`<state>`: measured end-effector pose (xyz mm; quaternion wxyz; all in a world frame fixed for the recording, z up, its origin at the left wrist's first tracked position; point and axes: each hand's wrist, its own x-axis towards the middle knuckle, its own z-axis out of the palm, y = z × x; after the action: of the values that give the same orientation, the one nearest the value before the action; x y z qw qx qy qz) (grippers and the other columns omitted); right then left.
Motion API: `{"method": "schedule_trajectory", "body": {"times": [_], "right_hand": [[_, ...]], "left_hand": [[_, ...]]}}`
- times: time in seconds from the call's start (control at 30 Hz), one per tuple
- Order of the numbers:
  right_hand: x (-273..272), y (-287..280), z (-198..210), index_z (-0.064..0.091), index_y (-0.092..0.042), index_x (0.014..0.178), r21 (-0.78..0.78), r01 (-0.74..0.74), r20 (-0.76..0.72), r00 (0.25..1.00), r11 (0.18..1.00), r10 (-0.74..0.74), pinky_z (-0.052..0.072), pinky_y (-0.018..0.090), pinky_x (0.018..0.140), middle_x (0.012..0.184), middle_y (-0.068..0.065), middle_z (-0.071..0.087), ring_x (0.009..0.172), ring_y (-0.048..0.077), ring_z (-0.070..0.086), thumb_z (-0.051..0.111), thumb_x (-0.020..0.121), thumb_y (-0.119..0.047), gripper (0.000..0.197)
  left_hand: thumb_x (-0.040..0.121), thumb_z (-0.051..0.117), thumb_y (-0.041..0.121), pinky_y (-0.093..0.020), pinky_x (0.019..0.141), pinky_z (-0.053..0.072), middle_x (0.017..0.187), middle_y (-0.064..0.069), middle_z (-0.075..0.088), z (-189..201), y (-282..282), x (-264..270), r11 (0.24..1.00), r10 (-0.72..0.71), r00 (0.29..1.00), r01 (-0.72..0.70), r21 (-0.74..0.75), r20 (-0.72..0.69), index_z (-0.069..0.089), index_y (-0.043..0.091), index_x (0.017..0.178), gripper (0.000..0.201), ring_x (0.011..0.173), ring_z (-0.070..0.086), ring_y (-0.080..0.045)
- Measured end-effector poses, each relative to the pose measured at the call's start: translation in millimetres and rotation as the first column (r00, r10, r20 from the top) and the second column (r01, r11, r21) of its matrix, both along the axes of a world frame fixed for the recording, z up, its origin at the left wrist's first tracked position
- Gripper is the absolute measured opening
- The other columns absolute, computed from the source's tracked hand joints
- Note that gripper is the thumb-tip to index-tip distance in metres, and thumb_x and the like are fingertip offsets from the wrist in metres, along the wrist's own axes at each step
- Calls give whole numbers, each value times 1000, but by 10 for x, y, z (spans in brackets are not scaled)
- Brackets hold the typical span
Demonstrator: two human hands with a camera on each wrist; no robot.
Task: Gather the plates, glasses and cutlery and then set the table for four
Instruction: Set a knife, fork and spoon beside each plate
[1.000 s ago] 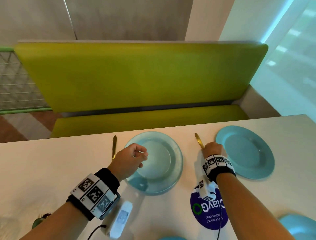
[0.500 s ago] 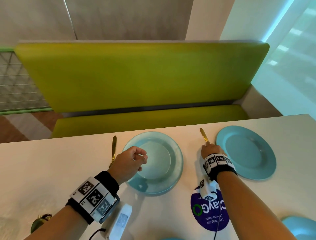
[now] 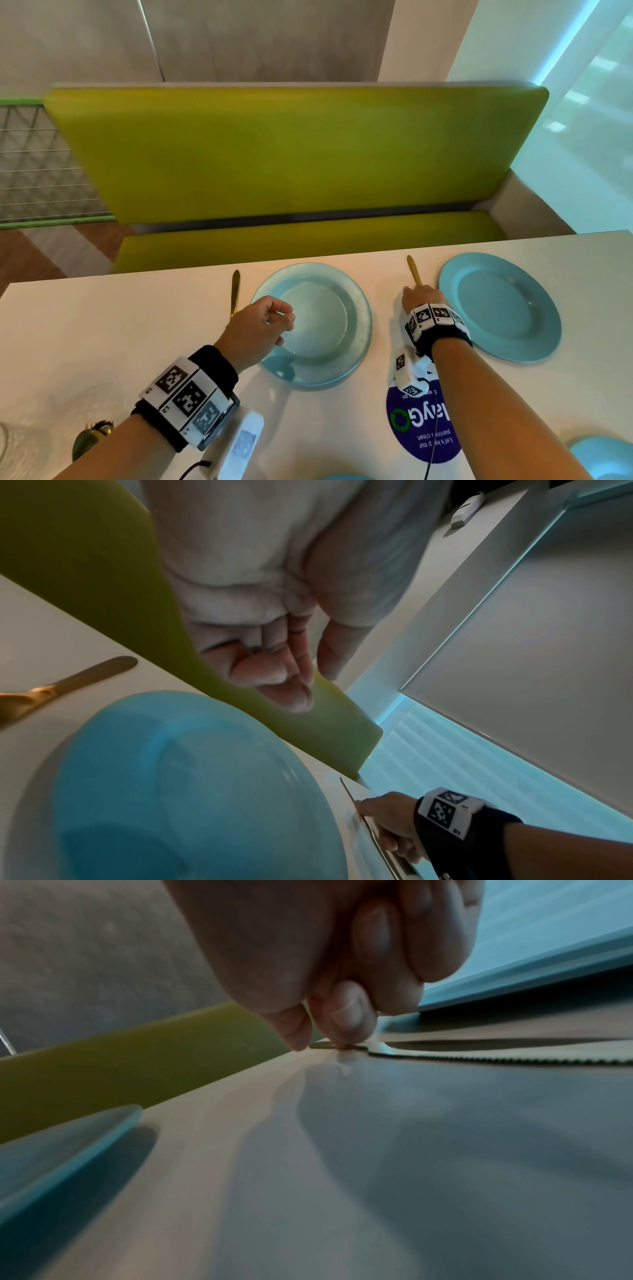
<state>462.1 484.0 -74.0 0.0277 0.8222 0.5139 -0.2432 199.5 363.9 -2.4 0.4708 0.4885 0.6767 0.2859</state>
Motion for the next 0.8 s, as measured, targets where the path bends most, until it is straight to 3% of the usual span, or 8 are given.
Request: {"method": "schedule_trajectory", "body": {"times": [0.1, 0.37, 0.5, 0.63, 0.8], "right_hand": [[7, -24, 30, 47, 4, 129, 2, 10, -69, 998, 1000, -10, 38, 38, 97, 132, 22, 50, 122, 36, 47, 33, 100, -22, 41], [23, -78, 92, 45, 0, 132, -1, -34, -65, 997, 999, 34, 38, 39, 98, 132, 21, 51, 122, 36, 48, 34, 100, -29, 44], [-1, -145, 120, 36, -17, 142, 45, -17, -14, 1000, 999, 17, 45, 43, 97, 130, 18, 55, 117, 35, 53, 32, 97, -42, 51], [-96, -297, 299, 27, -25, 147, 83, -20, -10, 1000, 996, 21, 45, 44, 99, 137, 16, 51, 120, 34, 53, 29, 96, -49, 56], [-341, -588, 659, 40, -13, 137, 109, -71, -23, 997, 991, 74, 41, 41, 98, 136, 16, 51, 124, 34, 48, 31, 98, -44, 51]], "left_hand": [[91, 54, 17, -4, 43, 37, 84, -1, 67, 8, -15, -26, 1000, 3, 1000, -3, 0, 6, 57, 21, 88, 5, 61, 56, -12], [90, 54, 17, -4, 44, 37, 84, -1, 67, 35, -80, -36, 1000, 26, 1000, -26, -9, 14, 57, 22, 87, 7, 61, 56, -14], [91, 54, 15, -5, 42, 37, 87, -5, 66, 77, -135, -28, 998, 57, 998, -57, -6, 32, 58, 15, 93, 4, 62, 55, -13], [90, 55, 19, -14, 50, 39, 88, -2, 67, 166, -254, -10, 999, 48, 998, -48, -4, 29, 57, 22, 88, 4, 62, 56, -13], [90, 56, 20, -16, 50, 38, 81, 3, 66, 310, -515, -36, 1000, 14, 999, -14, 8, 50, 56, 24, 85, 6, 60, 56, -11]]}}
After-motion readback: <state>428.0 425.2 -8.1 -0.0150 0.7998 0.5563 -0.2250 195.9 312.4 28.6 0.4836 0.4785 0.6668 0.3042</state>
